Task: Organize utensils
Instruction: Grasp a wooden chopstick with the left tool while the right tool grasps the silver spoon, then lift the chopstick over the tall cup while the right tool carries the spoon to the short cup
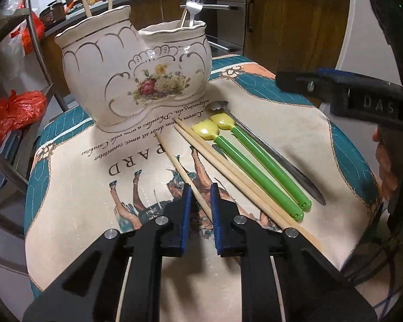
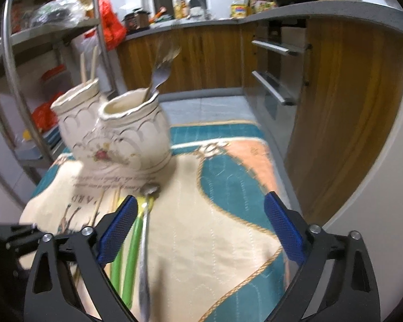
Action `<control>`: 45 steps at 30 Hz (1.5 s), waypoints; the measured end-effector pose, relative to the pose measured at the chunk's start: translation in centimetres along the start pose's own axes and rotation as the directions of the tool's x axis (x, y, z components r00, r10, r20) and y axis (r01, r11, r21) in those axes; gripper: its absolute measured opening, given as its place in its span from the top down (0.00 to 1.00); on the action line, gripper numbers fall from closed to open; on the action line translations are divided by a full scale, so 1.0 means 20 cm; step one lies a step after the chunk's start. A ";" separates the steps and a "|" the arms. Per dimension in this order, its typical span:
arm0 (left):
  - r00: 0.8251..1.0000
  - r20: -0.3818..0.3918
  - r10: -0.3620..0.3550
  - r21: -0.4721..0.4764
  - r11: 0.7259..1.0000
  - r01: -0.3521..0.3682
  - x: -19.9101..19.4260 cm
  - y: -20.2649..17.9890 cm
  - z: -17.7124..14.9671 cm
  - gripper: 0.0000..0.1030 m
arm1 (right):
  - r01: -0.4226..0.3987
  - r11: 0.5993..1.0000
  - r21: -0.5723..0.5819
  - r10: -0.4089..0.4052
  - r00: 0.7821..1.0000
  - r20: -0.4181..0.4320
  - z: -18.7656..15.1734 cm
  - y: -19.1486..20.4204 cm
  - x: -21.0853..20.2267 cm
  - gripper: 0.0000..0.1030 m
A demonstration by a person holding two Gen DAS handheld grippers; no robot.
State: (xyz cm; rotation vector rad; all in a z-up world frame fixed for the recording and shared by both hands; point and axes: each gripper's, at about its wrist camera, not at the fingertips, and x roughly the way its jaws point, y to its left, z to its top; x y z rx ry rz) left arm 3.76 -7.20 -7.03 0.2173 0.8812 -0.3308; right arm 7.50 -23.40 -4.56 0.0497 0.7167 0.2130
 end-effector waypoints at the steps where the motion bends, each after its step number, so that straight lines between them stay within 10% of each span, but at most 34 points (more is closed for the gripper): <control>1: 1.000 -0.001 0.000 0.005 1.000 0.000 0.00 0.01 0.00 0.88 | -0.010 1.000 -0.014 0.010 1.000 -0.017 0.00 0.01 0.01 0.32; 10: 1.000 0.005 -0.009 0.049 0.999 0.009 -0.03 0.06 0.01 0.95 | -0.114 0.989 -0.094 0.101 0.986 -0.132 -0.04 0.16 0.12 0.67; 30: 0.999 0.007 -0.038 0.026 0.999 0.038 -0.01 0.12 0.00 0.95 | -0.195 0.981 0.007 0.193 0.963 -0.190 0.05 0.19 0.35 0.79; 33: 0.999 0.009 -0.047 0.021 0.999 0.047 -0.01 0.13 0.00 0.95 | -0.209 0.978 0.025 0.211 0.962 -0.175 0.05 0.17 0.33 0.96; 45: 0.994 0.070 -0.082 0.003 0.997 0.082 -0.07 0.17 0.00 0.95 | -0.189 0.977 -0.103 0.184 0.981 -0.054 0.07 0.22 0.13 0.98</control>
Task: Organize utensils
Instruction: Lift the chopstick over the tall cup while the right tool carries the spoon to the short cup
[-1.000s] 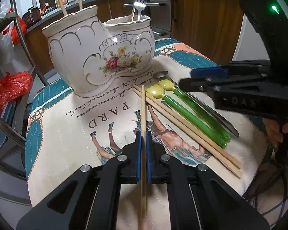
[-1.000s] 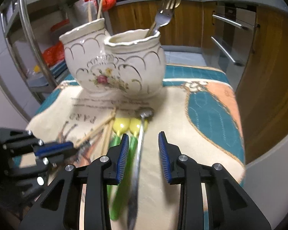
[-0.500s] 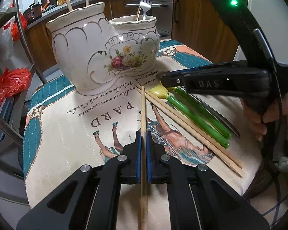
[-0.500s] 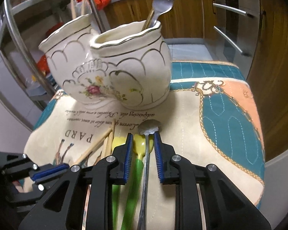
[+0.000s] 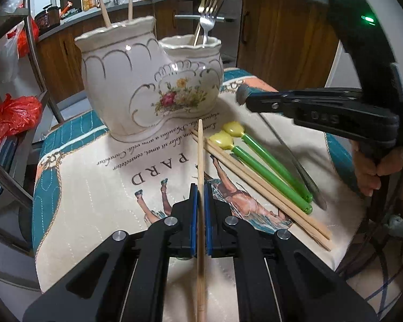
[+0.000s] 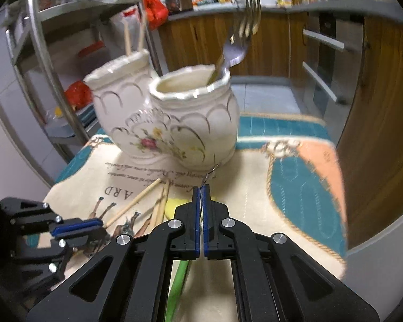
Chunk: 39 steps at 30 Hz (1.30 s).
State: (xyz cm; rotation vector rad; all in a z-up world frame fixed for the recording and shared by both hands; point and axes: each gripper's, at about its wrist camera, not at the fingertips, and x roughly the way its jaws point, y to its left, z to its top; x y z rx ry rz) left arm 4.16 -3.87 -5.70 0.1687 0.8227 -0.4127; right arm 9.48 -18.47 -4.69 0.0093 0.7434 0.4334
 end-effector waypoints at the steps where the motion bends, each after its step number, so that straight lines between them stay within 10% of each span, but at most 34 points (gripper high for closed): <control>1: 1.000 0.009 -0.007 -0.003 1.000 0.007 -0.01 0.00 0.00 0.96 | 0.009 1.000 -0.023 -0.008 1.000 0.027 0.00 0.01 -0.03 0.98; 20: 0.979 0.202 -0.020 0.020 1.000 0.016 -0.17 -0.01 0.03 0.95 | 0.144 0.965 -0.218 -0.044 0.912 0.407 0.01 0.20 -0.42 0.98; 39: 0.855 0.516 0.055 -0.139 0.990 0.020 -0.46 0.33 0.47 0.96 | 0.144 0.981 -0.129 -0.055 0.847 0.529 0.36 0.15 -0.43 0.98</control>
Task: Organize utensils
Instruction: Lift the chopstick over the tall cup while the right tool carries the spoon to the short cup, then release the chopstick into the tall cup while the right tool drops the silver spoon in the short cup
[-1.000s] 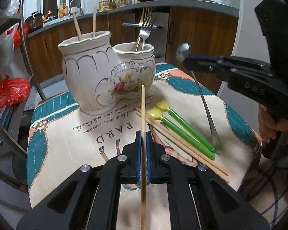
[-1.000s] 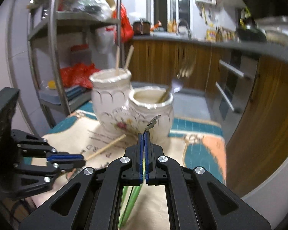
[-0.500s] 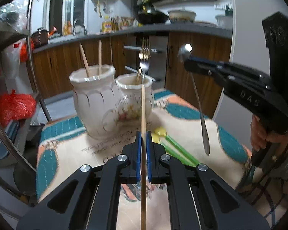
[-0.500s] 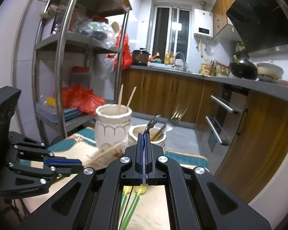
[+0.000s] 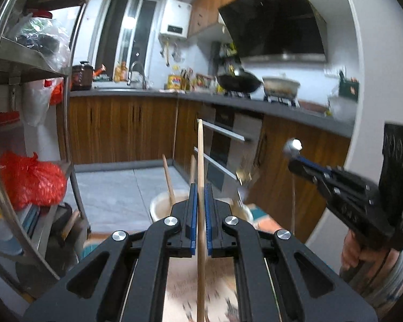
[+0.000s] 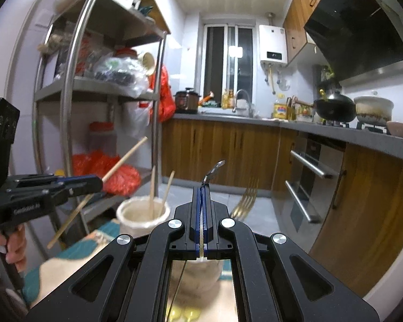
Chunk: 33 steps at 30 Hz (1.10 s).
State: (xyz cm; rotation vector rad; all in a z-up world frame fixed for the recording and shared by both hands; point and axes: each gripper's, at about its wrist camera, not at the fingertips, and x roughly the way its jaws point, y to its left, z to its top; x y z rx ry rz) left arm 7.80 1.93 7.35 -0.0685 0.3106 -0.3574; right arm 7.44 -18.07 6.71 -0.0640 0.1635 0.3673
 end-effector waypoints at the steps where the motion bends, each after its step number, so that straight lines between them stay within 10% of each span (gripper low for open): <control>1: 1.000 0.016 0.001 -0.014 1.000 -0.001 0.03 0.02 0.03 0.95 | 0.000 1.000 0.009 -0.001 1.000 0.009 0.02 -0.01 0.02 0.98; 17: 0.977 0.178 0.116 -0.101 0.990 -0.099 0.43 0.13 0.07 0.96 | 0.007 0.993 0.114 -0.019 0.995 0.101 0.08 -0.16 0.33 0.98; 33: 0.988 0.113 0.105 -0.011 0.994 -0.104 0.33 0.14 -0.07 0.95 | -0.009 0.998 0.070 0.007 0.999 0.031 -0.05 -0.11 0.43 0.98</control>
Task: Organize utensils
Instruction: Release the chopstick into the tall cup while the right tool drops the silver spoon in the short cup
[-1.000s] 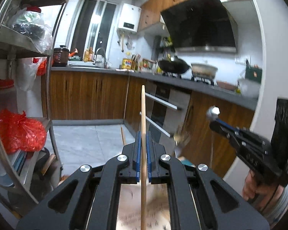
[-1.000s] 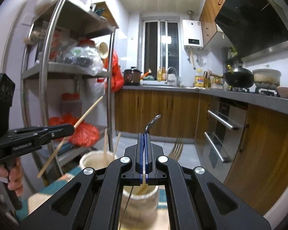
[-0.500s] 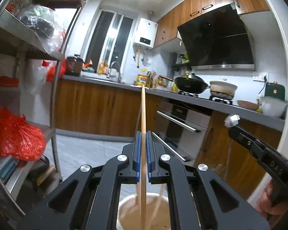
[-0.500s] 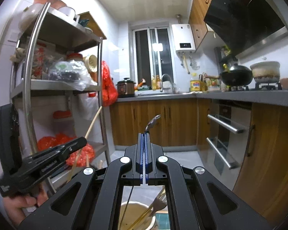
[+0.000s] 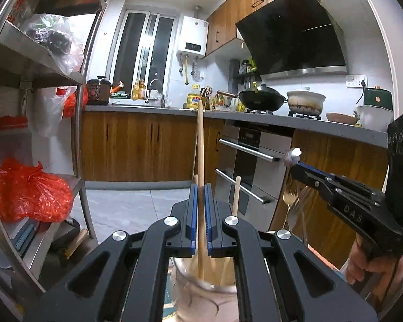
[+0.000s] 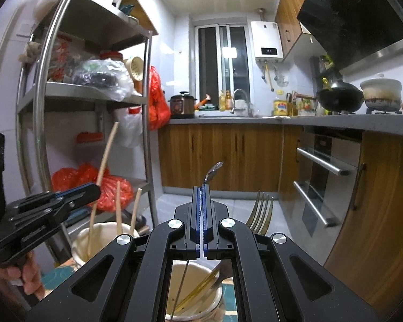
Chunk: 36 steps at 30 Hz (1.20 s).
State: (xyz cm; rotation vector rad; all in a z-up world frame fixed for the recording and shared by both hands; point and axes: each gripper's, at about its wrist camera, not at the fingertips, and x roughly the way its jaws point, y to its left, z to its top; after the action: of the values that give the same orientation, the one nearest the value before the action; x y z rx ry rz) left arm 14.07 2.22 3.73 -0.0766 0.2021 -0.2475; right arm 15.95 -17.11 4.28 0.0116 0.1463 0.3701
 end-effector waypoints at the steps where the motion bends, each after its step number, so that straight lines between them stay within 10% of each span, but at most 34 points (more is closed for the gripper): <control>1: 1.000 -0.002 -0.001 -0.011 1.000 0.001 0.00 0.01 0.00 0.95 | -0.005 1.000 0.010 0.004 1.000 0.023 0.01 0.00 -0.02 0.98; 9: 1.000 -0.021 0.001 -0.021 1.000 -0.002 0.04 0.03 -0.02 0.95 | 0.052 0.999 0.015 -0.054 0.984 0.169 0.08 0.02 -0.07 0.98; 23: 0.997 -0.077 -0.003 -0.036 0.999 0.000 0.05 0.05 -0.05 0.95 | -0.099 0.995 -0.022 0.095 0.985 -0.144 -0.10 0.04 0.16 0.98; 36: 0.993 -0.116 0.017 -0.042 0.999 -0.022 0.07 0.07 -0.09 0.89 | -0.094 0.996 -0.002 0.092 0.970 -0.226 -0.16 0.05 0.22 0.98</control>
State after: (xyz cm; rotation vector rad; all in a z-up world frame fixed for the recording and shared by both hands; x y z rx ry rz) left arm 15.35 3.05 1.56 -0.1029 0.3231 -0.2286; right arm 19.23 -14.63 0.58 -0.0362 0.3693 0.4658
